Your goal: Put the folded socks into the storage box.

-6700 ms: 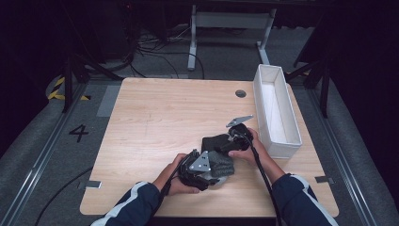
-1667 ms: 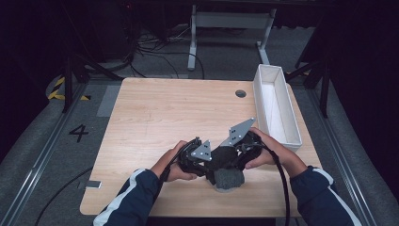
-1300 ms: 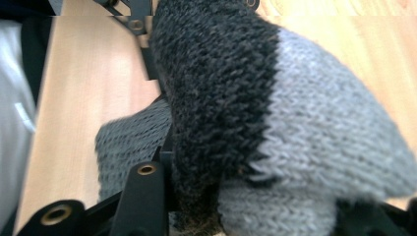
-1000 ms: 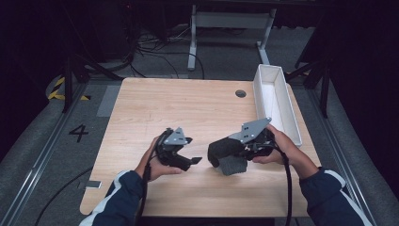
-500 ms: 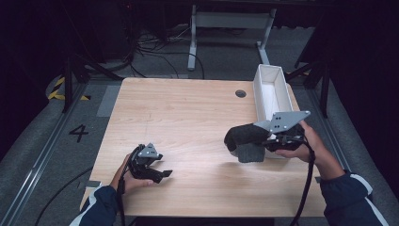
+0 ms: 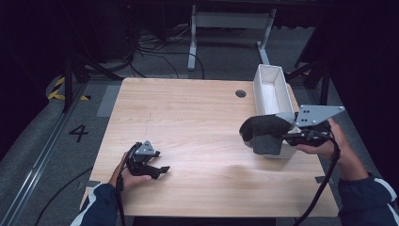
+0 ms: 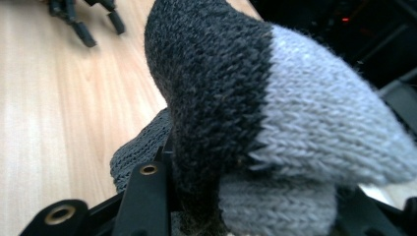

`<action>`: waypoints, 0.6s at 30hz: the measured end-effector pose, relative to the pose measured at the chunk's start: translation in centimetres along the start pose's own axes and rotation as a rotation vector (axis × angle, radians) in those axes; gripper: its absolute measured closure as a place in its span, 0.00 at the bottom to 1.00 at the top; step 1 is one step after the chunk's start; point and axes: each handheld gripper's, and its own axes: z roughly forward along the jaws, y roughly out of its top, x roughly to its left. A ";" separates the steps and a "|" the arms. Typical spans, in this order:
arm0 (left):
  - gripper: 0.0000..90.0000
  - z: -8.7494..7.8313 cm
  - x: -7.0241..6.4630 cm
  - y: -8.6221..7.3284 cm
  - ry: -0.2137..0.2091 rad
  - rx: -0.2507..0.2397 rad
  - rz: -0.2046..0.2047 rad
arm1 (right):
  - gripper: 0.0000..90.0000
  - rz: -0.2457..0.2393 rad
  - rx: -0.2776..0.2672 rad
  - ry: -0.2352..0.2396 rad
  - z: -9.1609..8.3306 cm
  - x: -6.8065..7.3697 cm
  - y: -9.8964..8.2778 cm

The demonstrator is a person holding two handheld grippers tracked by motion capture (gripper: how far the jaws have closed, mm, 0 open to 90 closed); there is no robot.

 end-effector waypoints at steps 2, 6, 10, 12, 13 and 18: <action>0.28 0.0 -0.2 -0.2 0.035 -0.006 0.014 | 0.67 0.000 0.000 -0.024 -0.9 -0.3 -0.2; 0.26 0.2 -0.6 -0.1 0.076 0.010 0.049 | 0.67 0.033 -0.006 -0.075 -2.9 -1.4 -0.7; 0.25 0.4 -0.6 0.1 0.073 0.016 0.044 | 0.67 0.043 0.012 -0.119 -3.7 -2.1 -1.2; 0.24 0.5 -0.5 0.2 0.071 0.013 0.046 | 0.67 0.063 0.028 -0.143 -4.3 -2.8 -1.8; 0.24 0.5 -0.5 0.2 0.068 0.014 0.047 | 0.67 0.071 0.024 -0.144 -4.4 -3.0 -2.1; 0.24 0.5 -0.5 0.2 0.069 0.013 0.047 | 0.67 0.110 0.012 -0.165 -4.8 -3.8 -3.0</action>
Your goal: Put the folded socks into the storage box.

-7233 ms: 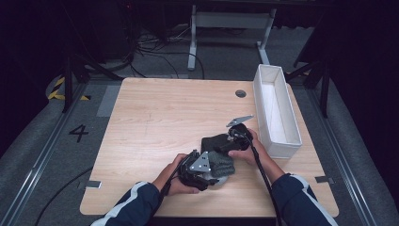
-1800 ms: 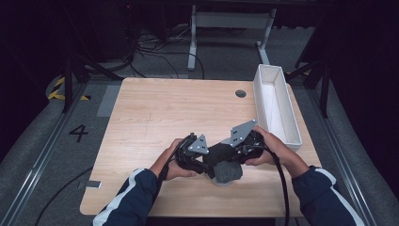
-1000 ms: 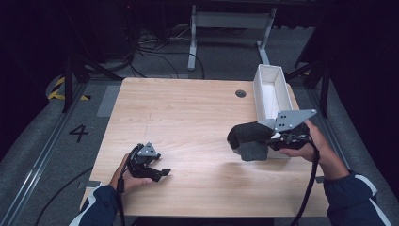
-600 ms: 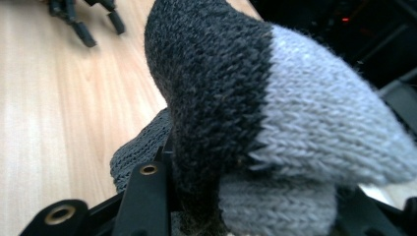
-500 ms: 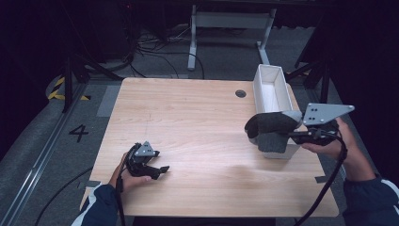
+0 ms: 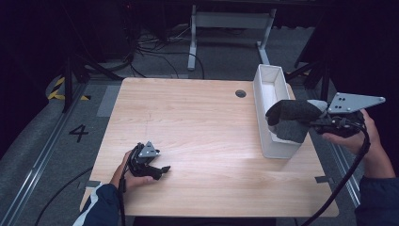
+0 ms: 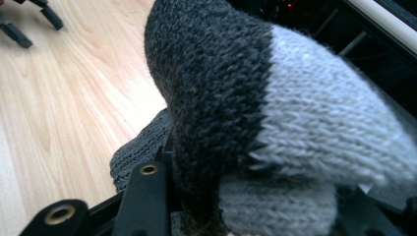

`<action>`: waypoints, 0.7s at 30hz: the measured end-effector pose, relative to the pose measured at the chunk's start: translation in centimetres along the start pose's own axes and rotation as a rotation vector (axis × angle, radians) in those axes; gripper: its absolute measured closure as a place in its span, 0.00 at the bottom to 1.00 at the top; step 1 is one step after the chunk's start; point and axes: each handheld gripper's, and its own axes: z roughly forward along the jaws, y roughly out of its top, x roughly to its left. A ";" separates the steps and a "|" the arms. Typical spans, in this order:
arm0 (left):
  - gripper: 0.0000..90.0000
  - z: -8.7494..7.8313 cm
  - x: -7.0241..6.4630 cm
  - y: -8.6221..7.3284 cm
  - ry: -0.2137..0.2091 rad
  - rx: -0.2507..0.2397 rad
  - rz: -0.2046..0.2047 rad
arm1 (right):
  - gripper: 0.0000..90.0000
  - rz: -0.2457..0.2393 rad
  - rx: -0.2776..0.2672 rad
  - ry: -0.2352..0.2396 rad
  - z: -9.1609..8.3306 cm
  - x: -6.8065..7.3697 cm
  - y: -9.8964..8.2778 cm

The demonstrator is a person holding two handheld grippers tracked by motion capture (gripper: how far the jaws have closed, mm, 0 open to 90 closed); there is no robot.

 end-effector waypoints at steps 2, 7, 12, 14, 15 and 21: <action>0.24 0.0 0.0 0.0 0.000 0.000 0.000 | 0.67 0.001 0.007 -0.006 0.1 -0.3 -0.3; 0.24 0.0 0.0 0.0 0.000 0.000 0.001 | 0.67 0.013 0.041 -0.015 0.7 -0.7 -1.2; 0.24 0.0 0.0 0.0 -0.001 0.000 0.000 | 0.67 0.025 0.059 -0.002 1.5 -0.9 -2.0; 0.23 0.1 0.0 0.1 0.001 0.001 -0.003 | 0.67 0.030 0.073 0.003 2.1 -1.1 -2.7; 0.23 0.1 0.0 0.1 0.002 0.005 0.001 | 0.67 0.032 0.079 0.001 2.4 -1.1 -2.8; 0.23 0.2 0.0 0.2 0.001 0.003 0.000 | 0.67 0.047 0.081 -0.003 3.2 -1.4 -3.5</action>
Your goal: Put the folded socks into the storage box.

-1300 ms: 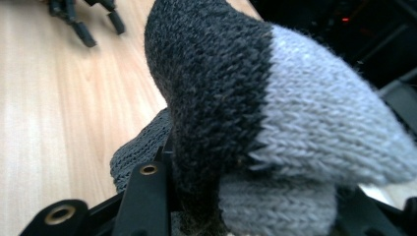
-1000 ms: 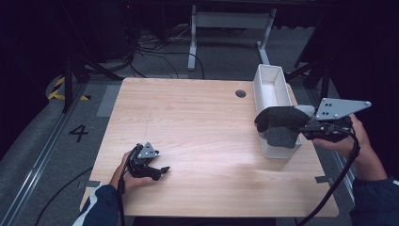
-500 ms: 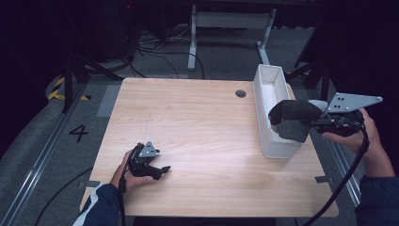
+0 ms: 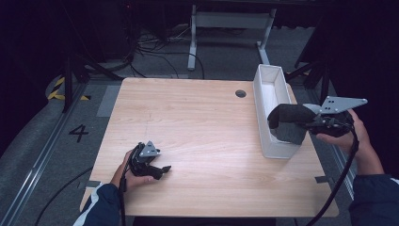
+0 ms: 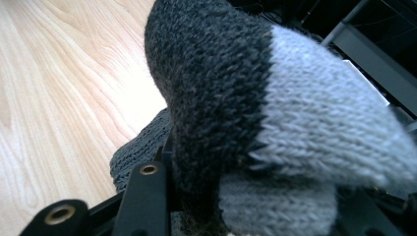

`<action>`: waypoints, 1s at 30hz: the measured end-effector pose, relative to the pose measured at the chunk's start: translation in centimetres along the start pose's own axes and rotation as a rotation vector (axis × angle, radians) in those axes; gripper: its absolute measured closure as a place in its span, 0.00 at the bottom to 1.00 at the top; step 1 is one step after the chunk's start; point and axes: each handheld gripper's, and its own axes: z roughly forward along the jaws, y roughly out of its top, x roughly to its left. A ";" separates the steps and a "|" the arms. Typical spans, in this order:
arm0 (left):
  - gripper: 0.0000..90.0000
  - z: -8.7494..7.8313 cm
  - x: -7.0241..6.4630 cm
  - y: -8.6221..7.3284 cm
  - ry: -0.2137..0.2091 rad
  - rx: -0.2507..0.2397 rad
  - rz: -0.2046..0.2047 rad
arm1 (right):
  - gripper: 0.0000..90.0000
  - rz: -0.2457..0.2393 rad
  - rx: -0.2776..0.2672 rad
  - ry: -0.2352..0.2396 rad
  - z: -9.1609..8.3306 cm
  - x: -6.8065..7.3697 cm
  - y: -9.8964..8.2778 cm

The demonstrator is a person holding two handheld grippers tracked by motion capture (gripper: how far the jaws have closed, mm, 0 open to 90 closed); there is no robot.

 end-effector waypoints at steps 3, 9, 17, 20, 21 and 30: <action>0.23 0.0 0.0 0.0 -0.001 -0.002 0.000 | 0.67 0.014 0.000 -0.004 0.3 -0.2 -0.2; 0.23 0.0 0.0 0.0 -0.002 -0.001 -0.001 | 0.67 0.011 0.009 -0.007 1.0 -0.3 -0.9; 0.23 0.0 0.0 0.0 0.000 0.000 0.000 | 0.67 -0.007 0.028 0.013 1.4 -0.1 -1.7; 0.23 0.0 0.0 0.0 0.000 -0.001 0.000 | 0.67 -0.020 0.027 -0.004 1.5 0.1 -1.7; 0.23 0.0 0.0 0.0 -0.001 0.000 -0.001 | 0.67 -0.022 0.026 -0.010 1.6 0.0 -1.7; 0.23 0.0 0.0 0.0 0.000 0.000 0.000 | 0.67 -0.001 0.023 -0.048 2.9 -0.6 -1.7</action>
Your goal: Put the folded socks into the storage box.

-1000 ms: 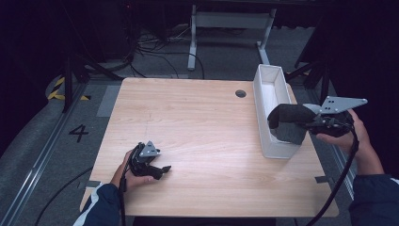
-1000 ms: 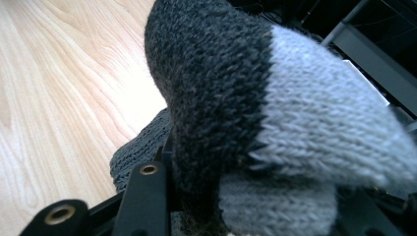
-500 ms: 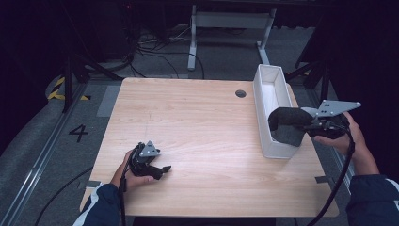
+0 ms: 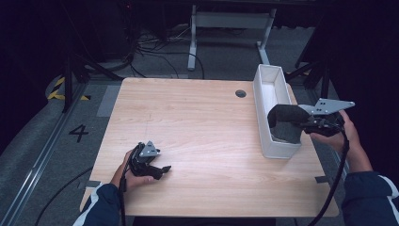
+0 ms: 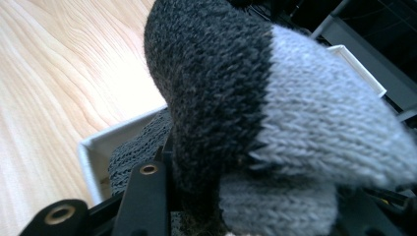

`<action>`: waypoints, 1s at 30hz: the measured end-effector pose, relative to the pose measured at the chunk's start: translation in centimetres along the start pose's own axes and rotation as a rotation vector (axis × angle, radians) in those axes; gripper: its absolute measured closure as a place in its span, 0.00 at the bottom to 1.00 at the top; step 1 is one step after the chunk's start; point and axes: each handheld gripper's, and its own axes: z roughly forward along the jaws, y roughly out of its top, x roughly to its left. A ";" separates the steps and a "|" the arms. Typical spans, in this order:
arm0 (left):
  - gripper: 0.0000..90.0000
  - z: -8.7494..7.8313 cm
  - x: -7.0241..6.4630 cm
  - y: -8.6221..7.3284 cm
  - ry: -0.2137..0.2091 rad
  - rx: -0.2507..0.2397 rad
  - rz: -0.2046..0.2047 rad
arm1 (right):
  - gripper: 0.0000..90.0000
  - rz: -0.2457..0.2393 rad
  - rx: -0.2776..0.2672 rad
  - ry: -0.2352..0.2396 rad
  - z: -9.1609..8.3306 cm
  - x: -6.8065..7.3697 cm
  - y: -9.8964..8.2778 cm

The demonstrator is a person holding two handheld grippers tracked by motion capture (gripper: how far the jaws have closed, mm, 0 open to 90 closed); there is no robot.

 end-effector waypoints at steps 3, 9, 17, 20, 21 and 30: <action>0.23 0.0 0.0 0.0 0.000 -0.001 0.000 | 0.67 -0.012 0.013 -0.011 1.0 0.2 -0.4; 0.23 0.0 0.0 0.0 -0.002 -0.002 -0.001 | 0.67 -0.025 0.022 0.002 2.1 0.4 -1.2; 0.23 0.0 0.0 0.0 -0.002 -0.002 -0.001 | 0.67 -0.055 0.033 0.097 1.8 0.9 -1.7; 0.23 0.0 0.0 0.0 -0.001 -0.002 -0.001 | 0.67 -0.082 0.052 0.138 1.8 1.2 -1.6; 0.23 0.0 0.0 0.0 0.000 -0.002 0.000 | 0.67 -0.081 0.057 0.149 1.8 1.2 -1.6; 0.23 0.0 0.0 0.0 -0.002 -0.001 -0.002 | 0.66 -0.056 0.112 0.262 2.5 0.9 -2.0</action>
